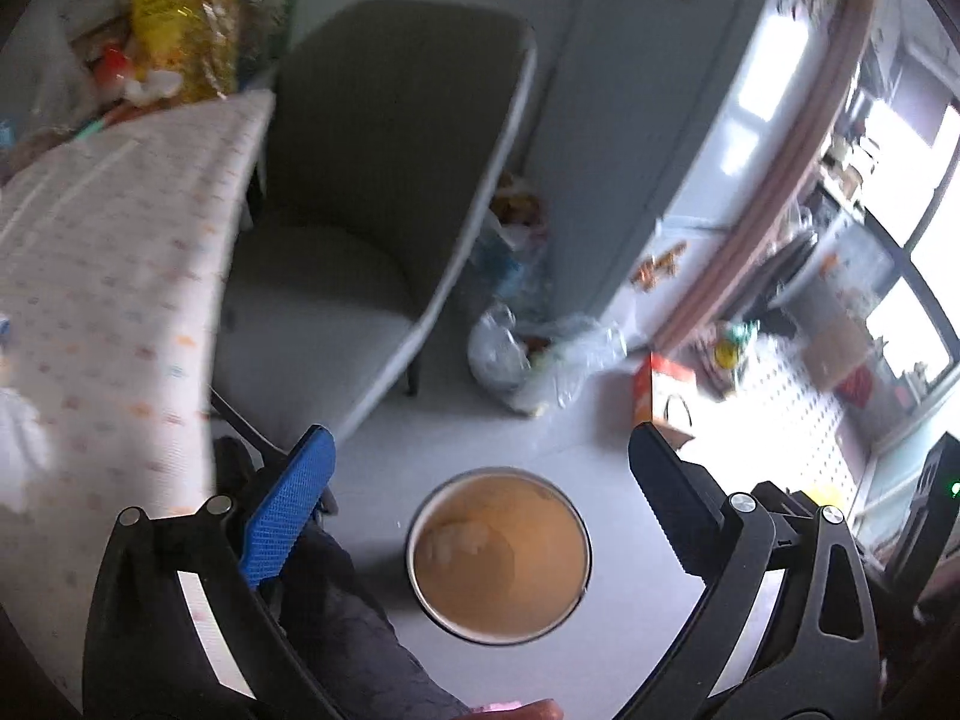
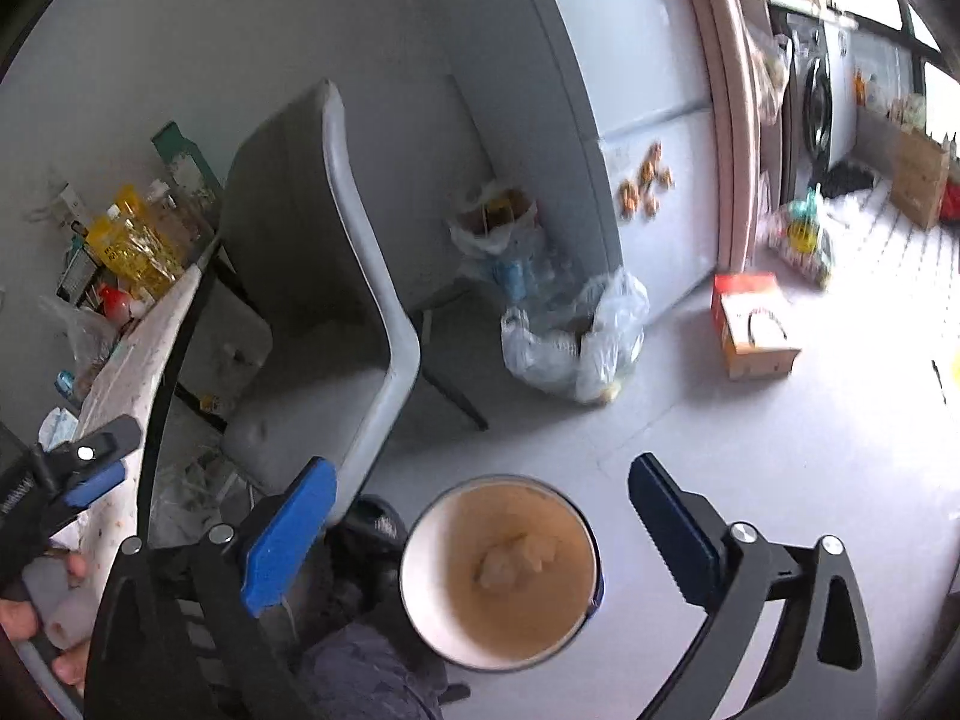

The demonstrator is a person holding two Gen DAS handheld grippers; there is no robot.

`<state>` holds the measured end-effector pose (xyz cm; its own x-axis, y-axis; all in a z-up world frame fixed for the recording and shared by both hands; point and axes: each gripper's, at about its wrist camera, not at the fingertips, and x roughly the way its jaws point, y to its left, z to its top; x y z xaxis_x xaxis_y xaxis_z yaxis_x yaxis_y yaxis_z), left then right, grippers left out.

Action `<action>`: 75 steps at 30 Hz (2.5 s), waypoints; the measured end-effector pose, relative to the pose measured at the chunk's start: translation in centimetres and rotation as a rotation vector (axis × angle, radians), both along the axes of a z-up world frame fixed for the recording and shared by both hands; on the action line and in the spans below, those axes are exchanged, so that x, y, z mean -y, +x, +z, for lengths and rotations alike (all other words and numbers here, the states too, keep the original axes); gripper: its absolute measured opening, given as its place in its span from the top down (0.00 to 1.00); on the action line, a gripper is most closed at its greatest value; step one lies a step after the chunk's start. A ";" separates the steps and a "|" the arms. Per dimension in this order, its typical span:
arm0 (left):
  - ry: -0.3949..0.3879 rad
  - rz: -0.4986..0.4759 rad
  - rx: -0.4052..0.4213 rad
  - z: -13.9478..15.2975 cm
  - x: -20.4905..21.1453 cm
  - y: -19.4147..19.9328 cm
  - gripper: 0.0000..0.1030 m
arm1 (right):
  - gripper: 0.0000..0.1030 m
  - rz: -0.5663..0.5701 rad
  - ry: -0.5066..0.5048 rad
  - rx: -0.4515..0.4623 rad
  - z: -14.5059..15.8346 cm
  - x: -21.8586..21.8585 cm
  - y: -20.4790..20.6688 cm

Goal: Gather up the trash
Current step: 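Open the left tool to drop the foil into the bucket, then reach the left tool to the white tissue and close on it, then carry the white tissue with the left tool over the bucket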

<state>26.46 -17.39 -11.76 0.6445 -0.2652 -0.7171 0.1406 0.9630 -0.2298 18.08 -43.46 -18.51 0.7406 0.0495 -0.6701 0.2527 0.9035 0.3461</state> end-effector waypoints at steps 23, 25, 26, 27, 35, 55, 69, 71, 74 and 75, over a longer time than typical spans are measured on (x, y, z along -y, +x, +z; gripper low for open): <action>-0.119 0.155 0.287 5.6 -14.0 -8.0 0.05 | 0.07 0.258 -0.123 0.190 7.2 -15.8 -0.6; -0.099 0.171 0.300 5.6 -15.3 -8.8 0.06 | 0.07 0.274 -0.116 0.208 7.6 -16.9 -0.6; -0.093 0.173 0.312 5.7 -15.9 -9.4 0.06 | 0.07 0.280 -0.114 0.217 7.8 -17.4 -0.7; -0.077 0.178 0.319 5.7 -16.7 -9.9 0.06 | 0.07 0.286 -0.114 0.223 7.9 -17.9 -0.6; -0.063 0.214 0.298 5.6 -21.5 -12.5 0.06 | 0.07 0.365 -0.101 0.276 9.4 -22.4 -0.7; 0.056 0.377 0.165 2.1 -31.5 -13.4 0.34 | 0.07 0.610 -0.036 0.164 8.2 -31.4 -0.4; 0.076 0.451 0.162 2.8 -33.3 -14.4 0.95 | 0.14 0.713 -0.035 0.119 7.5 -35.0 0.7; 0.075 0.459 0.174 3.4 -33.6 -14.9 0.95 | 0.15 0.725 -0.041 0.109 7.3 -35.9 1.0; 0.069 0.478 0.185 3.9 -34.3 -15.6 0.95 | 0.15 0.742 -0.043 0.097 6.9 -37.0 1.5; 0.065 0.483 0.188 4.0 -34.4 -15.8 0.95 | 0.15 0.746 -0.044 0.095 6.9 -37.2 1.7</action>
<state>10.71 17.05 -7.73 0.8015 0.1356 -0.5824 -0.2902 0.9398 -0.1807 19.75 -6.24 -11.64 0.5758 0.5355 -0.6178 -0.4610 0.8367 0.2956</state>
